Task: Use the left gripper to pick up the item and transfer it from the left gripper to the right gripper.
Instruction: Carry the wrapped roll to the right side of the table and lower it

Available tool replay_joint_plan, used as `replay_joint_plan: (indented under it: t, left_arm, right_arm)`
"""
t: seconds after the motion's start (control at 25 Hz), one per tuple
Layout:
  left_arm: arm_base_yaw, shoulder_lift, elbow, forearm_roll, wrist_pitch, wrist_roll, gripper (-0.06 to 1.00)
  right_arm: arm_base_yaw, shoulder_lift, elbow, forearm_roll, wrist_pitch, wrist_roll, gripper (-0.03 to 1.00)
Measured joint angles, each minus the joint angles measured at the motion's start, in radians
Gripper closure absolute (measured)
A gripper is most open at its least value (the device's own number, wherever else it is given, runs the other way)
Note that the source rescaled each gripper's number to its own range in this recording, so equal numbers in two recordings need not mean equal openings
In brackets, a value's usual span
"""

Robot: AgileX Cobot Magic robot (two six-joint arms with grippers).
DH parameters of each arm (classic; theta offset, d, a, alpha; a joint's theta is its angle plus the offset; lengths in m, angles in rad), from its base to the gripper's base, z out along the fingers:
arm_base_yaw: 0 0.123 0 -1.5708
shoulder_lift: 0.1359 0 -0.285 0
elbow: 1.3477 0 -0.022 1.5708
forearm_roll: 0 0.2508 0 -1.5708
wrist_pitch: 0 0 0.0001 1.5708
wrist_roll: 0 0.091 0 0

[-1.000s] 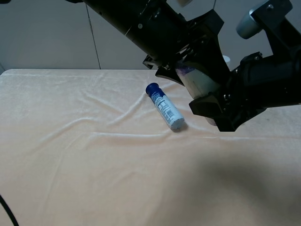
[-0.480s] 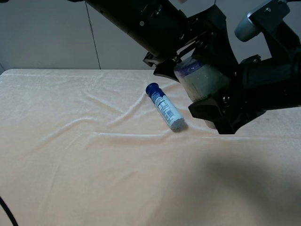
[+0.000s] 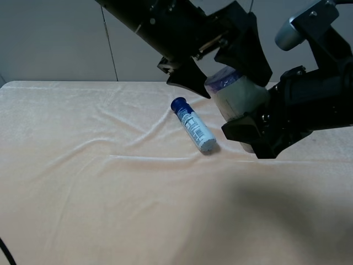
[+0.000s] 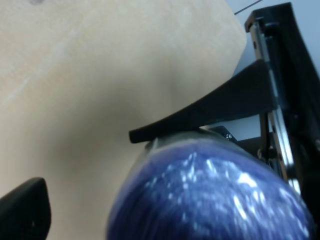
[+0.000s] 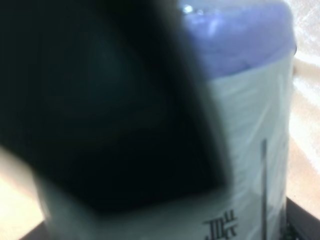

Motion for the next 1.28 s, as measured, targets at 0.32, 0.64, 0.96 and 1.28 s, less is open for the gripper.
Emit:
replay_joint_plan:
  t: [0.32, 0.64, 0.96, 1.28]
  left_arm:
    - [0.134, -0.135, 0.0, 0.088, 0.035, -0.004, -0.05]
    - [0.22, -0.323, 0.0, 0.383, 0.106, -0.133, -0.05]
    - [0.22, -0.542, 0.088, 0.712, 0.227, -0.31, -0.05]
    - [0.22, -0.878, 0.482, 0.826, 0.218, -0.407, -0.06]
  right_arm:
    - [0.0, 0.0, 0.0, 0.0, 0.001, 0.0, 0.94]
    - [0.0, 0.0, 0.0, 0.0, 0.002, 0.0, 0.94]
    - [0.0, 0.0, 0.0, 0.0, 0.007, 0.0, 0.94]
    - [0.0, 0.0, 0.0, 0.0, 0.007, 0.021, 0.94]
